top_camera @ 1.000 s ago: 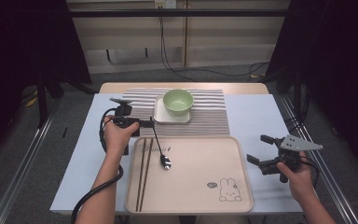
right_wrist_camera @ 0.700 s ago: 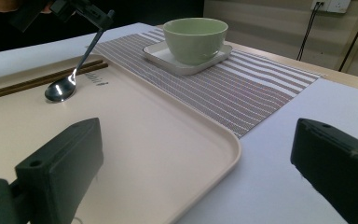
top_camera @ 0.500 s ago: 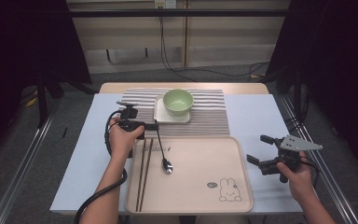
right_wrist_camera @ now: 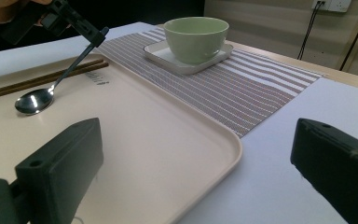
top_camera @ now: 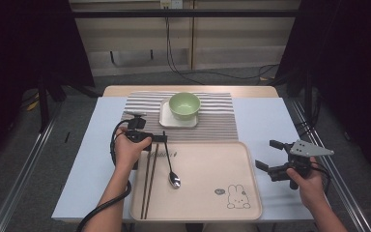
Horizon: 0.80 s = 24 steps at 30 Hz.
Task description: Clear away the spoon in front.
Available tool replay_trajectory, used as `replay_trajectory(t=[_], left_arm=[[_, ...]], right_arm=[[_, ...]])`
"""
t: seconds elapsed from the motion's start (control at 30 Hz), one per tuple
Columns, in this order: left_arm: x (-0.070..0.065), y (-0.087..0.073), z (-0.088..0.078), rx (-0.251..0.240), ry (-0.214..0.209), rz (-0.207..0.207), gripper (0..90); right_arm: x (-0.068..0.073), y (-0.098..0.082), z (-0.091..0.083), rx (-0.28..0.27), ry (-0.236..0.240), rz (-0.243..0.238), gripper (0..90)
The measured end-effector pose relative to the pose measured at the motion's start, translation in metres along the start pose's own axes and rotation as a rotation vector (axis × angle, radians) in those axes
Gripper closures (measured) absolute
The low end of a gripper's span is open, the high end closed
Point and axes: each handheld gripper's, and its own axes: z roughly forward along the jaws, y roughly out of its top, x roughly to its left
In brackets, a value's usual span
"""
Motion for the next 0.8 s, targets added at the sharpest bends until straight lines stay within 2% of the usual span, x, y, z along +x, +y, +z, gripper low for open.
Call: replay_trajectory(t=[0.03,0.1,0.27,0.37,0.6,0.63,0.8], left_arm=[[-0.001,-0.001,0.001,-0.003,-0.004,-0.008,85.9],[-0.002,-0.003,0.002,0.020,0.003,0.019,85.6],[-0.001,-0.007,0.003,0.045,0.003,0.026,85.2],[-0.001,-0.010,0.003,0.043,0.008,0.016,84.7],[0.002,-0.018,0.005,0.059,0.001,0.028,83.8],[0.003,-0.018,0.005,0.067,0.003,0.043,83.6],[0.004,-0.022,0.006,0.063,0.009,0.035,82.4]], right_arm=[[0.000,0.000,0.000,0.000,0.001,0.001,1.8],[0.000,0.000,0.000,0.001,-0.002,0.001,1.8],[0.001,0.000,0.000,0.002,-0.002,0.003,1.8],[0.001,0.000,0.000,0.001,0.000,0.001,1.8],[0.000,0.000,0.001,0.004,0.003,0.000,1.8],[0.001,0.000,0.001,0.005,0.003,0.002,1.8],[0.001,0.000,0.000,0.001,0.001,0.002,1.8]])
